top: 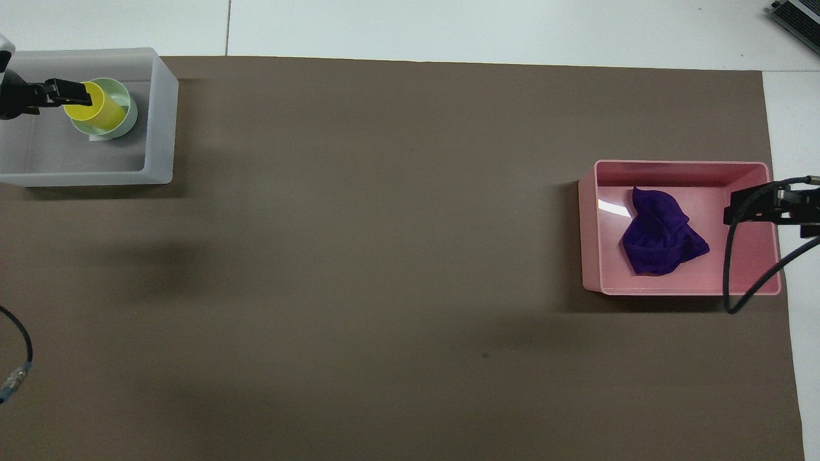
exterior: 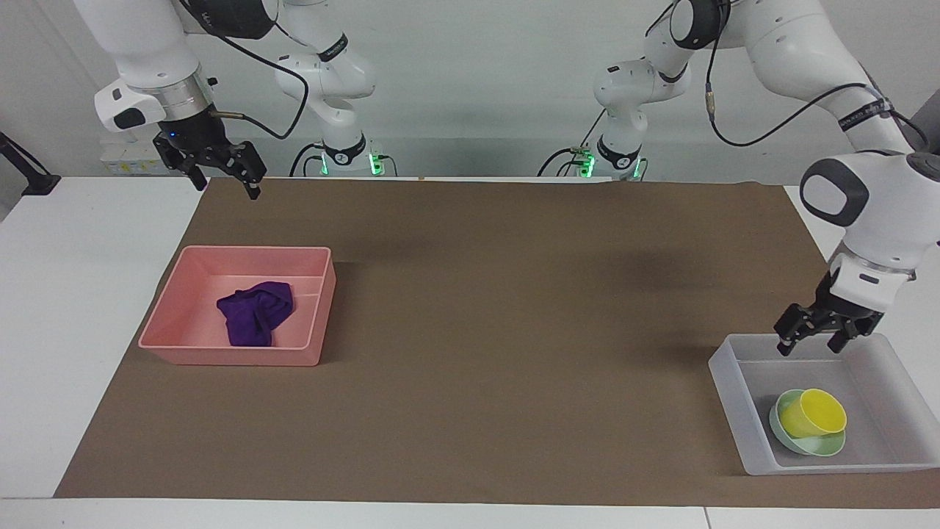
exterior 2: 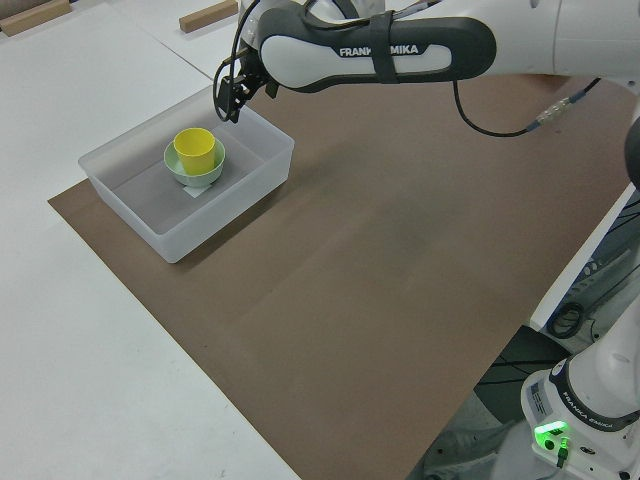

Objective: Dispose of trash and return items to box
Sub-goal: 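Open the left gripper and withdraw it from the cup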

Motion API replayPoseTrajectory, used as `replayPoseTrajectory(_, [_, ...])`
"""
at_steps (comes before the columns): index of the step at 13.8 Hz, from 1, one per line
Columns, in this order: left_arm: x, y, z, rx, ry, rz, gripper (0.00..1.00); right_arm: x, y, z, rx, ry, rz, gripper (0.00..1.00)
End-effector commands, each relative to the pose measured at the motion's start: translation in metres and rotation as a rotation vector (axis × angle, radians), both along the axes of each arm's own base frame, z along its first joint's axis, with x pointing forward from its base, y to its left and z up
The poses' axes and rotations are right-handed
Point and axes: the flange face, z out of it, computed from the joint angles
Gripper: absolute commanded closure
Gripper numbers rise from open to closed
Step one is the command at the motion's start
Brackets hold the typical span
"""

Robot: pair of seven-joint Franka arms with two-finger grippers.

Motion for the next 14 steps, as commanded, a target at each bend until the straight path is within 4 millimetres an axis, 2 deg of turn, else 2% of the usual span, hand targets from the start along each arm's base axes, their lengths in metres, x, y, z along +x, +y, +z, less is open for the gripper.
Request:
replayPoseTrajectory(1, [-0.048,-0.046,0.031,0.007,0.065,-0.084,0.00,-0.009,-0.003,0.001,0.015,0.003,0.014,0.00])
replayPoseTrajectory(4, [-0.079,-0.078,0.065,0.011,0.111,-0.141,0.00,-0.009,-0.003,0.002,0.015,0.001,0.014,0.00])
replayPoseTrajectory(8, [-0.094,-0.094,0.104,0.053,0.157,-0.185,0.00,-0.009,-0.003,0.002,0.015,0.001,0.016,0.00])
replayPoseTrajectory(10, [-0.109,-0.095,0.123,0.060,0.162,-0.187,0.00,-0.009,-0.003,0.002,0.015,0.001,0.016,0.00])
replayPoseTrajectory(12, [-0.124,-0.095,0.132,0.062,0.214,-0.189,0.00,-0.009,-0.003,0.001,0.015,0.003,0.016,0.00])
replayPoseTrajectory(14, [-0.128,-0.091,0.144,0.061,0.228,-0.185,0.00,-0.009,-0.003,0.001,0.015,0.003,0.016,0.00])
